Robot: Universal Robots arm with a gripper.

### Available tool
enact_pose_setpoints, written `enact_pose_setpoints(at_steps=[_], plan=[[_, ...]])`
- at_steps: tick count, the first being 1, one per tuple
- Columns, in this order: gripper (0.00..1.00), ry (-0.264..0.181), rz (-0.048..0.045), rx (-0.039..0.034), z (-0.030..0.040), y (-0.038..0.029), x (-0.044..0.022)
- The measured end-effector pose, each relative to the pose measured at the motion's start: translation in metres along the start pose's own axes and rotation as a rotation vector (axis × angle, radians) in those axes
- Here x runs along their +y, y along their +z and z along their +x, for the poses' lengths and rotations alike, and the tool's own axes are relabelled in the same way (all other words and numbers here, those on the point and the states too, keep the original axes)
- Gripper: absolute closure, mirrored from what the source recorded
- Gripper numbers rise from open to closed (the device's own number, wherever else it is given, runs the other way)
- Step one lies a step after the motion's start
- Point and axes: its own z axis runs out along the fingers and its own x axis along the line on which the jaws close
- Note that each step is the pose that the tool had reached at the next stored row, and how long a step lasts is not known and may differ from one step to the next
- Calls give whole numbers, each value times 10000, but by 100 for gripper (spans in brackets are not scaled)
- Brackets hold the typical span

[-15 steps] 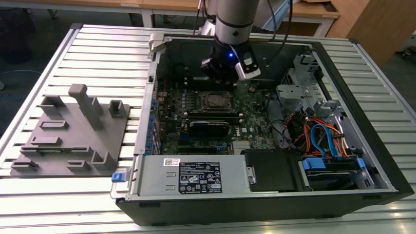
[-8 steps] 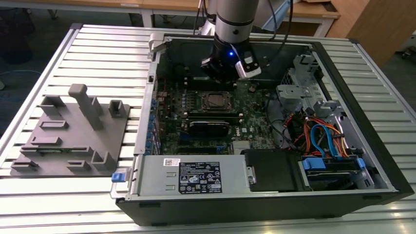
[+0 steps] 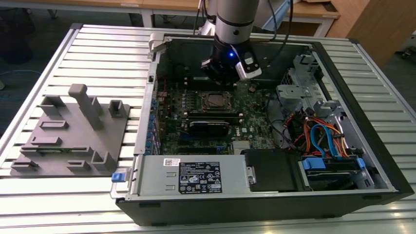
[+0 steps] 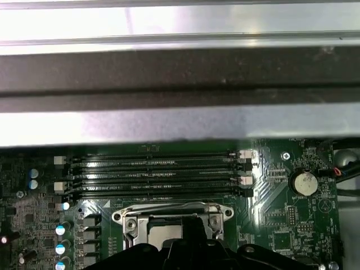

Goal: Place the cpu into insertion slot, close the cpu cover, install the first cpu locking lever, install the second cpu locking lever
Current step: 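Install the second cpu locking lever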

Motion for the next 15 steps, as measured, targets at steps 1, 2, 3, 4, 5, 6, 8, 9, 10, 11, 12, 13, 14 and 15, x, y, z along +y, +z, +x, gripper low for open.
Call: enact_pose_setpoints(at_steps=[1,2,3,4,5,6,8,9,10,11,12,13,14,15], plan=[[90,0,2,0,0,-1,-11],[90,0,3,0,-1,-2,-20],[90,0,4,0,-1,-2,-29],[90,-1,5,0,-2,-3,-39],[90,0,7,0,-2,-4,-46],[90,0,10,0,-3,-4,-50],[90,1,15,-1,-3,-4,-57],[90,0,19,-1,-3,-4,-59],[90,0,24,-2,-3,-4,-60],[90,-1,27,-1,-4,-6,-65],[90,-5,28,0,-4,-6,-71],[90,-12,27,-1,-4,-6,-74],[90,-17,28,0,-4,-6,-78],[90,-20,33,-1,-4,-6,-81]])
